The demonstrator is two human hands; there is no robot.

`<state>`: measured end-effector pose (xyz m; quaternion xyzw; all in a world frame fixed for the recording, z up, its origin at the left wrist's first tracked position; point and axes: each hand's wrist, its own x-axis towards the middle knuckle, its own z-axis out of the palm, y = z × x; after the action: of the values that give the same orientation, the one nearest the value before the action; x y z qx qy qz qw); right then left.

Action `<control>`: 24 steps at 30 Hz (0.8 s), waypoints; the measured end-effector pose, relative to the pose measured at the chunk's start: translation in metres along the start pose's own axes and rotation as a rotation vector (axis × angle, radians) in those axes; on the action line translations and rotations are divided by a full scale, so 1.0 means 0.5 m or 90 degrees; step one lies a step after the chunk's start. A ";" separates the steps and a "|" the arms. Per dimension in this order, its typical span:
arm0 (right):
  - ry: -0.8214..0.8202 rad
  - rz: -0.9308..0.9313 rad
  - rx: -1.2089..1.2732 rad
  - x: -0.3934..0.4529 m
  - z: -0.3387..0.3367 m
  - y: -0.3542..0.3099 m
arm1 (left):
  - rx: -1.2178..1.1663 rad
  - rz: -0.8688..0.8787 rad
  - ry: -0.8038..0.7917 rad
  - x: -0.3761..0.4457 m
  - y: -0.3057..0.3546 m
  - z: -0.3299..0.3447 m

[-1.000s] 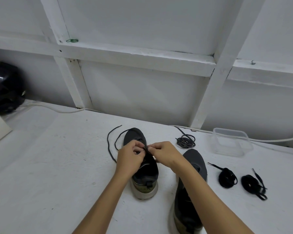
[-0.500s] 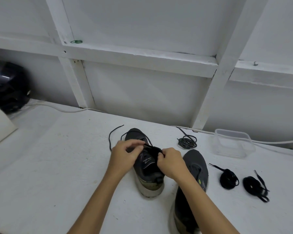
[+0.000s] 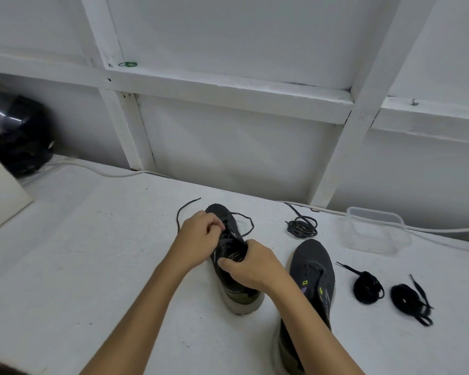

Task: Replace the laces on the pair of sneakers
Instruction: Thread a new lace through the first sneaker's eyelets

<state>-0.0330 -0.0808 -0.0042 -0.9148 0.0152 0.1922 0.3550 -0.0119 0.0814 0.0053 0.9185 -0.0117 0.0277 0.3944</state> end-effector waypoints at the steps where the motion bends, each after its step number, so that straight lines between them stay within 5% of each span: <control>1: 0.008 0.001 0.008 -0.003 0.003 0.001 | 0.031 0.008 -0.023 0.004 0.000 0.002; 7: 0.057 0.025 0.026 -0.011 0.022 0.000 | 0.197 0.012 -0.103 0.011 0.001 -0.011; 9: 0.066 0.030 0.024 -0.009 0.024 0.001 | 0.130 0.008 -0.145 0.008 0.004 -0.021; 15: 0.065 0.060 0.035 -0.007 0.027 0.009 | -0.849 -0.089 -0.183 -0.026 0.019 -0.061; 17: 0.063 0.063 0.036 -0.005 0.027 0.008 | -0.697 -0.161 -0.126 -0.026 0.021 -0.047; 20: 0.063 0.067 0.040 -0.004 0.027 0.006 | -0.059 -0.180 -0.046 -0.031 0.014 -0.028; 22: 0.064 0.067 0.039 -0.004 0.028 0.007 | 0.075 -0.148 -0.102 -0.034 0.010 -0.034; 24: 0.063 0.069 0.034 -0.004 0.027 0.007 | 0.035 -0.106 -0.196 -0.035 0.003 -0.048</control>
<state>-0.0399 -0.0748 -0.0151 -0.9112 0.0872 0.1647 0.3675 -0.0304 0.0976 0.0219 0.9200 0.0051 -0.1460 0.3637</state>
